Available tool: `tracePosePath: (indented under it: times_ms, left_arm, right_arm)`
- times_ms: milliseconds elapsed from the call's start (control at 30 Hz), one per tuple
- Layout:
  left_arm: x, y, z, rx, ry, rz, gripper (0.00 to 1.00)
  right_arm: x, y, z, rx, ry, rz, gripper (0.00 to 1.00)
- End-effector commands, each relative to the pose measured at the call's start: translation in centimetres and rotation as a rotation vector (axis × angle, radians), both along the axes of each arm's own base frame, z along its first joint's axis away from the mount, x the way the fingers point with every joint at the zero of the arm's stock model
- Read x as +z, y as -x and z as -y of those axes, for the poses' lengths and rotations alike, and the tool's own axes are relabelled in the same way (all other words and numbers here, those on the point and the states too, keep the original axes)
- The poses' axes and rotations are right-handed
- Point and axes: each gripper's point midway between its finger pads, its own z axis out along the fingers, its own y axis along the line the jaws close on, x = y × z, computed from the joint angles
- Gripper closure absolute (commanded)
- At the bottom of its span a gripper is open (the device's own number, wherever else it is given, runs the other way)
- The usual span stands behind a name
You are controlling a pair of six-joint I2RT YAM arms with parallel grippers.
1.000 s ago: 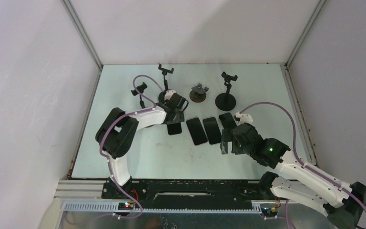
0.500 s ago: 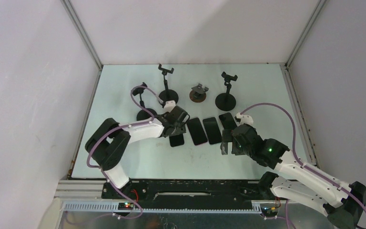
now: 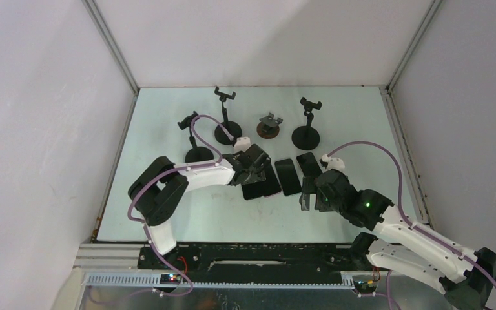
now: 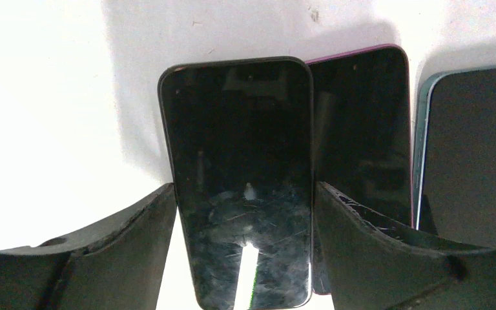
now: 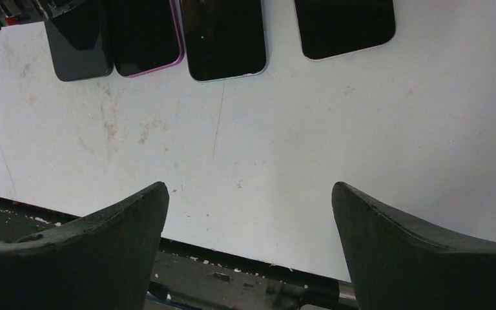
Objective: Remove the phone from the phone stand
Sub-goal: Adjust the phone at the center of the board.
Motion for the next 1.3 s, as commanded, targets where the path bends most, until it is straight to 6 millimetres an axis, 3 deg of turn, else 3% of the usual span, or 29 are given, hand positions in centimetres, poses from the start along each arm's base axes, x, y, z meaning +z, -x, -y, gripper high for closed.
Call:
tracePosePath:
  times_ms: [0,67,233,467,633,933,1267]
  left_arm:
    - [-2.4,1.7,-0.8,0.028,-0.032,-0.098,0.17]
    - [-1.9,1.5,-1.0,0.034,-0.042,-0.083,0.12]
    - [-0.9,1.5,-1.6,0.036,-0.045,-0.057,0.12]
    - [-3.4,2.7,-2.0,0.037,-0.054,-0.115,0.20]
    - [-4.3,4.0,-3.3,0.064,-0.051,-0.128,0.19]
    - [-3.5,4.5,-4.9,0.106,-0.065,-0.104,0.13]
    - [-3.5,4.9,-5.7,0.104,-0.096,-0.107,0.13]
  right_arm:
    - [0.2,-0.1,0.1,-0.019,-0.012,0.013,0.01]
    - [0.2,-0.1,0.0,-0.015,-0.014,0.015,0.01]
    - [0.3,-0.2,-0.1,-0.013,-0.015,0.017,0.01]
    - [0.1,0.0,0.0,-0.010,-0.009,0.010,0.01]
    - [0.2,-0.1,0.1,-0.013,-0.006,0.015,0.01]
    - [-0.1,-0.2,-0.4,0.000,-0.010,0.004,0.01]
    - [-0.2,-0.1,-0.3,-0.003,-0.002,0.002,0.02]
